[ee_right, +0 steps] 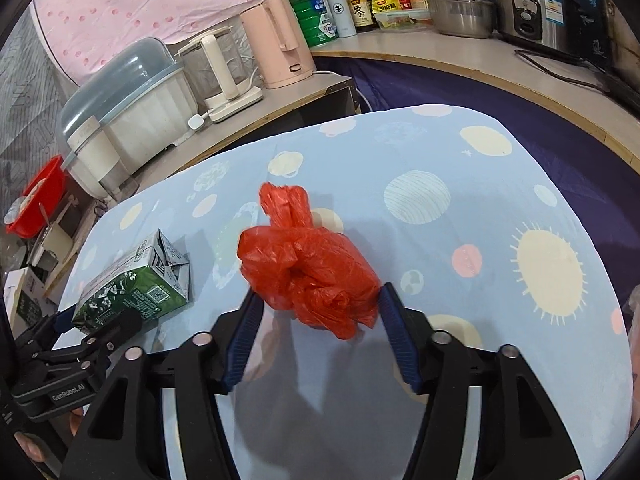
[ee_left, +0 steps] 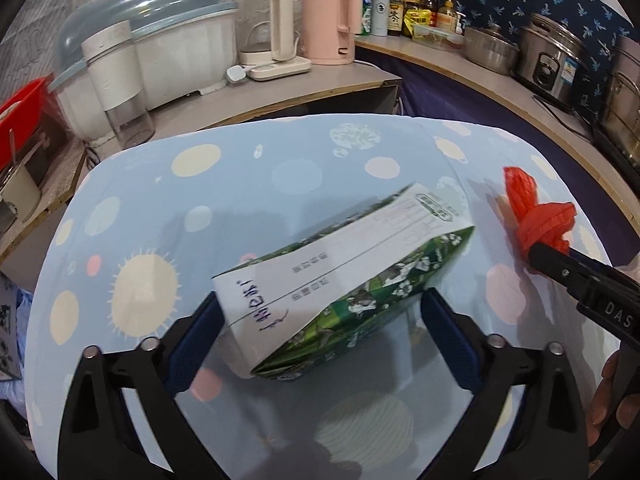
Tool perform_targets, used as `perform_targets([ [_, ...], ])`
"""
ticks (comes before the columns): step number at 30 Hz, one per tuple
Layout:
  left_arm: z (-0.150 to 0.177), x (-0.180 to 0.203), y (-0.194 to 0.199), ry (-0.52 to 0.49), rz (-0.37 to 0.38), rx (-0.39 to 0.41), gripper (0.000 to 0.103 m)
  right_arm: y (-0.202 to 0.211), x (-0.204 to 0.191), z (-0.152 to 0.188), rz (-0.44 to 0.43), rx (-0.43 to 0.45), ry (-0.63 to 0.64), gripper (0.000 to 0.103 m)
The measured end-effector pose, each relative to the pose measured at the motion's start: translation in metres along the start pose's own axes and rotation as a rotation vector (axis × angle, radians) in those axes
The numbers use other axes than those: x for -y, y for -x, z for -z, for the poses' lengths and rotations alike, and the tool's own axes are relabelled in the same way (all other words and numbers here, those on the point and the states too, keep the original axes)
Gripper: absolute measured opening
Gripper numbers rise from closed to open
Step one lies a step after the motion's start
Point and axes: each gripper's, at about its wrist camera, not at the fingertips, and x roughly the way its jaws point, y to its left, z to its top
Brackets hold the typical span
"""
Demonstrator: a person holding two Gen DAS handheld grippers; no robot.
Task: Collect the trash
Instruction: 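Grasp the green milk carton with the left gripper while the right grasps the red bag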
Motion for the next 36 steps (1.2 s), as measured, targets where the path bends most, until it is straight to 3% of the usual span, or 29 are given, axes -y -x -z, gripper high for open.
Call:
perform_targets([
  [3, 0.002, 0.005, 0.003, -0.01, 0.007, 0.004, 0.071, 0.003, 0.002, 0.002, -0.005, 0.002, -0.009, 0.039],
  [6, 0.005, 0.01, 0.012, 0.001, 0.023, 0.006, 0.064, 0.011, 0.004, 0.005, -0.013, 0.011, -0.021, 0.036],
  [14, 0.025, 0.03, 0.04, 0.029, 0.059, 0.002, 0.059, 0.053, 0.014, 0.027, 0.001, 0.039, -0.031, 0.034],
  [19, 0.056, 0.05, 0.063, 0.051, 0.137, -0.037, 0.058, 0.079, 0.038, 0.054, 0.001, 0.025, -0.097, 0.034],
  [24, 0.082, 0.075, 0.084, 0.019, 0.157, -0.038, 0.057, 0.104, 0.063, 0.08, 0.003, 0.013, -0.156, 0.034],
  [26, 0.085, 0.079, 0.093, 0.014, 0.147, -0.021, 0.061, 0.113, 0.068, 0.088, 0.006, 0.013, -0.159, 0.034],
  [29, 0.085, 0.081, 0.1, 0.012, 0.105, 0.021, 0.08, 0.123, 0.073, 0.096, 0.006, 0.015, -0.164, 0.034],
  [36, 0.075, 0.077, 0.084, 0.005, 0.042, 0.027, 0.086, 0.134, 0.081, 0.099, -0.005, 0.027, -0.178, 0.034],
])
